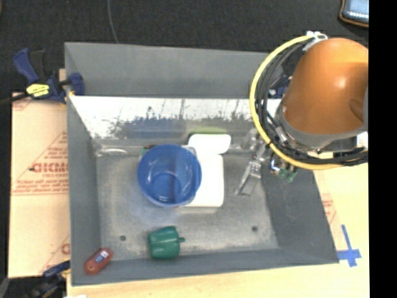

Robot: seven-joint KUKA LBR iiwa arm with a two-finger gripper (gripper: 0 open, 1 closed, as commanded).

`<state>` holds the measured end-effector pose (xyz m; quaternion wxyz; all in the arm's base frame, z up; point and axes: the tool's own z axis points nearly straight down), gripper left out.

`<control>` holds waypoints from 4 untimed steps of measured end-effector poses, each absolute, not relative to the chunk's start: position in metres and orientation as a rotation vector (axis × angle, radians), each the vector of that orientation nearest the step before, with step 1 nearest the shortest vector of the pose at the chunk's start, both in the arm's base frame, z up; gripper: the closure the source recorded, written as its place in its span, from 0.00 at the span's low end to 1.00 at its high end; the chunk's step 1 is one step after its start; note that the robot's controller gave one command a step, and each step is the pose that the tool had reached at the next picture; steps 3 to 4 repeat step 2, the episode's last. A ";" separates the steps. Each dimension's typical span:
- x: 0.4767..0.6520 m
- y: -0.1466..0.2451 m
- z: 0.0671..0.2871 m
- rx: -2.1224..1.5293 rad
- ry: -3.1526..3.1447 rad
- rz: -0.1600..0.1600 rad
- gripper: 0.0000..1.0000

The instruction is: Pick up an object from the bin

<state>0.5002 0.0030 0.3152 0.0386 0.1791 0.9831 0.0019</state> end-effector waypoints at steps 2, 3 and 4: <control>0.501 0.020 0.261 0.581 2.999 0.008 1.00; 0.501 0.020 0.261 0.581 2.999 0.008 1.00; 0.501 0.020 0.261 0.581 2.999 0.008 1.00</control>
Offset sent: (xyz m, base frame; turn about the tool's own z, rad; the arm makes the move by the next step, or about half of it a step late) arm -0.0006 0.0178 -0.0543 0.0260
